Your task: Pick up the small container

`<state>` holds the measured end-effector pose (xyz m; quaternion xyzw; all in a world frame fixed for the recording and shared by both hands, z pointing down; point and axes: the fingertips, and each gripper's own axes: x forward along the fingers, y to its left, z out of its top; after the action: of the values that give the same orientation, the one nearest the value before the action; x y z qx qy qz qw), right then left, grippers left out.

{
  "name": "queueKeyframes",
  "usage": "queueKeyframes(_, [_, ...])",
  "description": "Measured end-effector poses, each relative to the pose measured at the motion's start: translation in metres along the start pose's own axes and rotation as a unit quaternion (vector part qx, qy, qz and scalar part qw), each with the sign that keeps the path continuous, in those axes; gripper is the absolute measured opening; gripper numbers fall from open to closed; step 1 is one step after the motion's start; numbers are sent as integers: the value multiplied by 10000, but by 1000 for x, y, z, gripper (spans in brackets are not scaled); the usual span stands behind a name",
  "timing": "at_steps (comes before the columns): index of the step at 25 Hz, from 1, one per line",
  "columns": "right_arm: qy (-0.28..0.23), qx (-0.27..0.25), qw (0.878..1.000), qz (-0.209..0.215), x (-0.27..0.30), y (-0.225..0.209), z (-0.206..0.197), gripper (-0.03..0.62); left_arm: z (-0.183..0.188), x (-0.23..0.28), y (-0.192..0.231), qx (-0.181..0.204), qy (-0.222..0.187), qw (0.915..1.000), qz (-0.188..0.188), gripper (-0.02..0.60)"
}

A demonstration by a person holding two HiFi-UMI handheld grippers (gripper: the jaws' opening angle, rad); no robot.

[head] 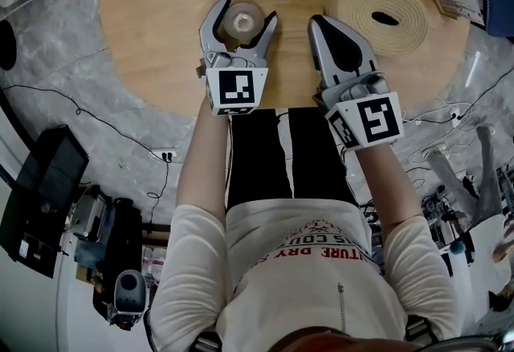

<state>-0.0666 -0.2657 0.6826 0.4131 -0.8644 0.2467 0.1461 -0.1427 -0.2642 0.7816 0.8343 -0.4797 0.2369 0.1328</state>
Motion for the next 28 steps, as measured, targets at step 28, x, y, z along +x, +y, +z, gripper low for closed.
queueKeyframes(28, [-1368, -1163, 9837, 10, -138, 129, 292, -4, 382, -279, 44, 304, -1541, 9870, 345, 342])
